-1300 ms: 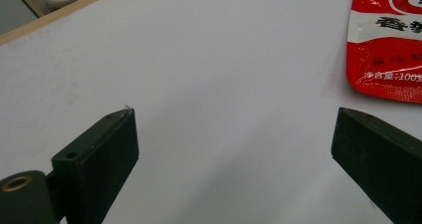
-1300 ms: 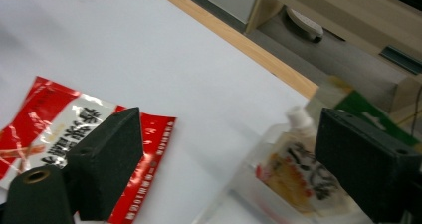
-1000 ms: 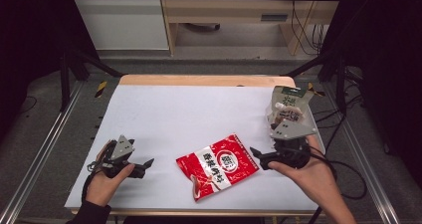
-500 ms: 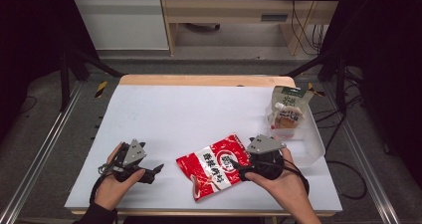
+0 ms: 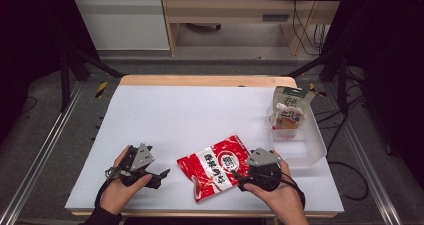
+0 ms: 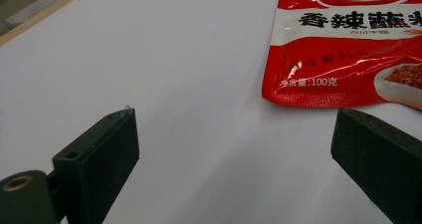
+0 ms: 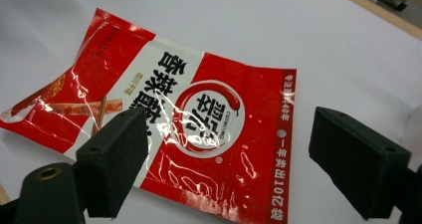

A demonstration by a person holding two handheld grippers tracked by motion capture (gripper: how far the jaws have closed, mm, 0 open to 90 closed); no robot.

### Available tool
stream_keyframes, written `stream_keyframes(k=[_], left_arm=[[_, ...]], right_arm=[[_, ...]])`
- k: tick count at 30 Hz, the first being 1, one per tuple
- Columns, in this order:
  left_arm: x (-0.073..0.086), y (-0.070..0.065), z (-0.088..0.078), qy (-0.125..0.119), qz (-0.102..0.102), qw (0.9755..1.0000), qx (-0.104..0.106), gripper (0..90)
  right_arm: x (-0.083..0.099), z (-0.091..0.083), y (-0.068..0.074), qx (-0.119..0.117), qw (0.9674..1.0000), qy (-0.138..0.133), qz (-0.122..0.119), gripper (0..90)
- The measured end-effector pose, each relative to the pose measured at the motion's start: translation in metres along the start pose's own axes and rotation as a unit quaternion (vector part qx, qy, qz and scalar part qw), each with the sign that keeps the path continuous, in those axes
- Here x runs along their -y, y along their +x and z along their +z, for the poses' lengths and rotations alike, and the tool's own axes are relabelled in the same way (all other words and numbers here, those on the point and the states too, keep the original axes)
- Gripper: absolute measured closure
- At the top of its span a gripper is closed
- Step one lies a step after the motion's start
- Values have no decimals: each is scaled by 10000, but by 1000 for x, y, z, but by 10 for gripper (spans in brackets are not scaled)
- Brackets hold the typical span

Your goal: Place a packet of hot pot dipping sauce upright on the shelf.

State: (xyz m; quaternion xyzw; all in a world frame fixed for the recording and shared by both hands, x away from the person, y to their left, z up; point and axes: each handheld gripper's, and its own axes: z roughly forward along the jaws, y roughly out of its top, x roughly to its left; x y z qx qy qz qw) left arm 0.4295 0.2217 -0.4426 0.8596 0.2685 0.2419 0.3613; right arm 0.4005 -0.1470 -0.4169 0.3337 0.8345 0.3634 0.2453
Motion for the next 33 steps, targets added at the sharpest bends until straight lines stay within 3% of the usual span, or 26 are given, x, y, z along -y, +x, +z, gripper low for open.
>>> stream_keyframes(k=[10,15,18,23,25,29,33], left_arm=[[-3,-6,5,-62,-6,10000,46,48],[-7,-12,8,-58,100,9998,153,49],[-9,-17,9,-124,68,9997,175,49],[-10,-20,12,-21,153,9997,164,54],[-10,-21,14,-68,83,9998,169,56],[-11,-22,15,-8,108,9998,189,58],[-12,-24,16,-6,126,9997,219,58]], right_arm=[[23,11,4,-11,9995,212,247,127],[36,9,4,-29,9985,362,408,118],[42,10,1,-60,9976,445,524,114],[49,13,-2,-35,9955,671,672,118],[51,14,-4,-35,9944,765,736,118],[54,15,-6,-62,9933,803,834,118],[56,17,-8,-130,9920,934,843,140]])
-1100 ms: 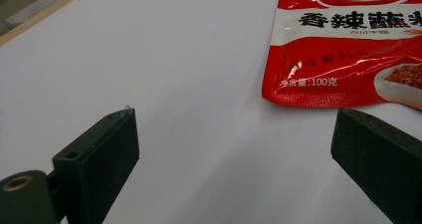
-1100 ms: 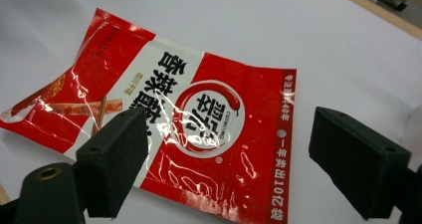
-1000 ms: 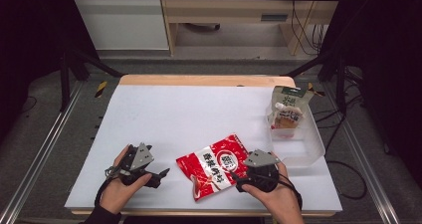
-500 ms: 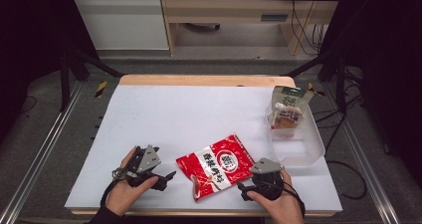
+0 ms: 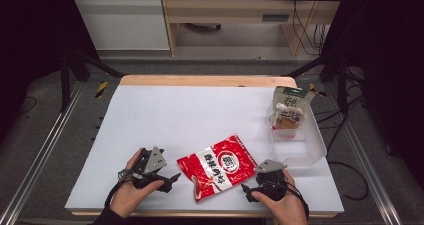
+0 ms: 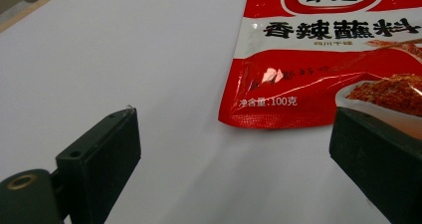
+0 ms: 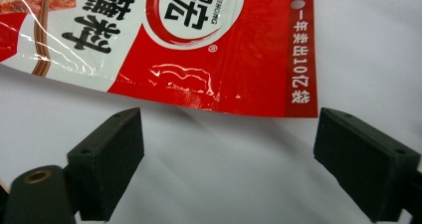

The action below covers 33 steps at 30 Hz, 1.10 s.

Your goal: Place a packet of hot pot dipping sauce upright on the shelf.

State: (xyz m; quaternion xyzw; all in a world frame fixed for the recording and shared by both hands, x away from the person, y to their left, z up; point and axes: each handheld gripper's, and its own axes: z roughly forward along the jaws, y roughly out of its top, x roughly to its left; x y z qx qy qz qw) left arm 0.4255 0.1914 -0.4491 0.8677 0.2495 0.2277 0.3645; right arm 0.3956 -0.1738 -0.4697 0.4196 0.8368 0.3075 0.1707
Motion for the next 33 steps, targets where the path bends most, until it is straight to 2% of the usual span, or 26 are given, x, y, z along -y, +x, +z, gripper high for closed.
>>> stream_keyframes(k=[6,7,11,21,22,25,26,30,31,33], left_arm=[[0,1,0,17,14,10000,21,58],[0,0,1,-46,-53,10000,23,58],[0,0,0,-48,-58,10000,29,58],[0,1,0,15,-8,10000,22,58],[0,1,0,13,-14,10000,23,58],[1,2,0,-51,-89,9999,21,58],[1,2,0,-72,-114,9999,13,58],[1,4,0,-49,-102,9999,22,60],[1,4,0,-52,-103,9999,25,62],[1,5,-1,-40,-100,9999,30,66]], right_arm=[[-1,2,-2,-92,9999,29,50,158],[-1,3,-2,-128,9999,22,63,159],[-3,4,-1,-204,9997,-32,86,157],[-14,2,2,-672,9961,-466,322,172],[-18,2,1,-706,9957,-525,280,179],[-30,-1,4,-807,9944,-634,264,256],[-34,-1,4,-804,9945,-649,155,278],[-48,0,5,-742,9958,-537,-11,438],[-52,1,6,-697,9963,-489,-128,499],[-56,3,6,-613,9971,-410,-176,578]])
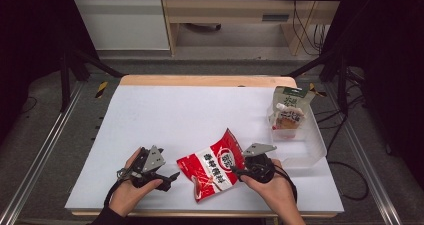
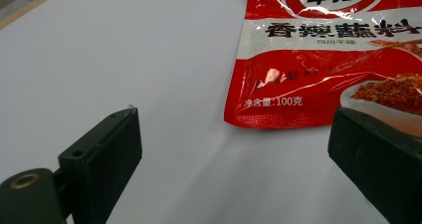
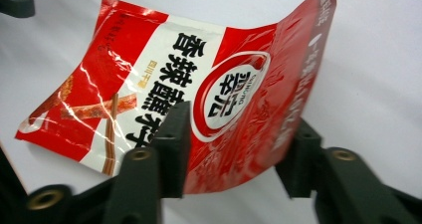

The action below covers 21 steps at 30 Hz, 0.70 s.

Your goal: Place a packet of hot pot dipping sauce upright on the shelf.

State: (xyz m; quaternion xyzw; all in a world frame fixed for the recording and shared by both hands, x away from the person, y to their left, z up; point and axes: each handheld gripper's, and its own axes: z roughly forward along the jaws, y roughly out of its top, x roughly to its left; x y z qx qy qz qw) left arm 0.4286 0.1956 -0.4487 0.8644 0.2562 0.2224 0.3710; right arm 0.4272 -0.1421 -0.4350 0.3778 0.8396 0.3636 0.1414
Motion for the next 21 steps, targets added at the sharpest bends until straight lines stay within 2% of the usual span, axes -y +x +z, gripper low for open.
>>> stream_keyframes(k=[3,8,16,21], left_arm=[[0,1,-1,10,-5,10000,8,68],[-2,5,-4,-8,-22,10000,34,72],[-13,17,-11,-48,-22,10000,45,82],[-23,27,-10,7,60,10000,67,88]], right_arm=[[-7,3,-2,108,9996,224,-124,699],[-17,6,-4,-10,9996,234,-150,886],[-46,6,-5,-141,9987,129,-472,900],[-71,3,-5,-293,9965,109,-775,900]])
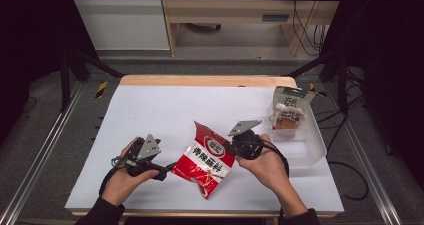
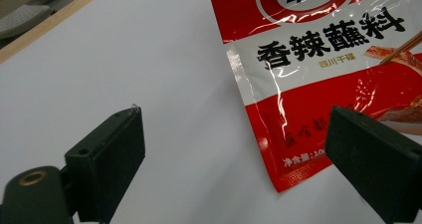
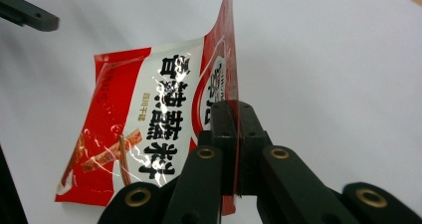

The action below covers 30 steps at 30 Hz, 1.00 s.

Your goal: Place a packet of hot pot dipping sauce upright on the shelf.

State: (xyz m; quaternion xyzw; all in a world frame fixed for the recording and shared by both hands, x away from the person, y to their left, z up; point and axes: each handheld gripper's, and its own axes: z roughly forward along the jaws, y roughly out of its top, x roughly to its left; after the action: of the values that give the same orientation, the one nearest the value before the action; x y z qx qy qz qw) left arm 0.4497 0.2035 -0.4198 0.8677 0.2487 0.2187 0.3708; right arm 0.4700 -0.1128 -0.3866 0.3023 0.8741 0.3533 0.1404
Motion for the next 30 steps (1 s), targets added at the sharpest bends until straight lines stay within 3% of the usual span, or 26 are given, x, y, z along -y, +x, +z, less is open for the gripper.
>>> stream_keyframes(k=[8,14,30], left_arm=[[-12,8,0,-55,54,10000,-45,98],[-16,11,-4,-139,37,9998,-103,111],[-32,19,-19,-302,125,9993,-160,151]], right_arm=[[-30,-1,-9,-210,9993,-15,-315,900],[-47,-6,-8,-258,9981,-43,-563,900],[-67,-17,2,-546,9941,-195,-916,900]])
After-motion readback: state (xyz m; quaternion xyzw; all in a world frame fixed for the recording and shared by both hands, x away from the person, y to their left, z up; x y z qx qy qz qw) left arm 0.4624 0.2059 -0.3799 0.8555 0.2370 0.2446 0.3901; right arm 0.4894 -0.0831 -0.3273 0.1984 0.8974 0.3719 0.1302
